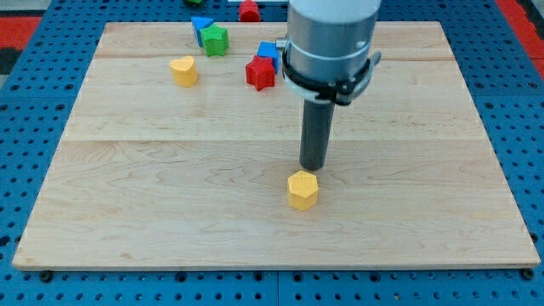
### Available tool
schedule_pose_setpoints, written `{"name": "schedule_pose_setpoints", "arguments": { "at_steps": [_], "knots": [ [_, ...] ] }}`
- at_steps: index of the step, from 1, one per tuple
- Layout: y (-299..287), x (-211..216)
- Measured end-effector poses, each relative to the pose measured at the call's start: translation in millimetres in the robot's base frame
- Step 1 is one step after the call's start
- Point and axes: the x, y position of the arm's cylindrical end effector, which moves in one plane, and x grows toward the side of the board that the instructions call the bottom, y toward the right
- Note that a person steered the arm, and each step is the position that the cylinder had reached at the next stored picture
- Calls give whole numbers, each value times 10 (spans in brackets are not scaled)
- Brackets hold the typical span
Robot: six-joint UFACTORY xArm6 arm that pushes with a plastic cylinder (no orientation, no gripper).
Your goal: Slide the blue cube to the bottom right of the green star
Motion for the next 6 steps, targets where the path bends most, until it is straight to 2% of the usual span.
{"name": "schedule_pose_setpoints", "arguments": {
  "at_steps": [2, 3, 5, 6],
  "knots": [
    [38, -1393],
    [-292, -1693],
    [-654, -1783],
    [-275, -1956]
  ]
}}
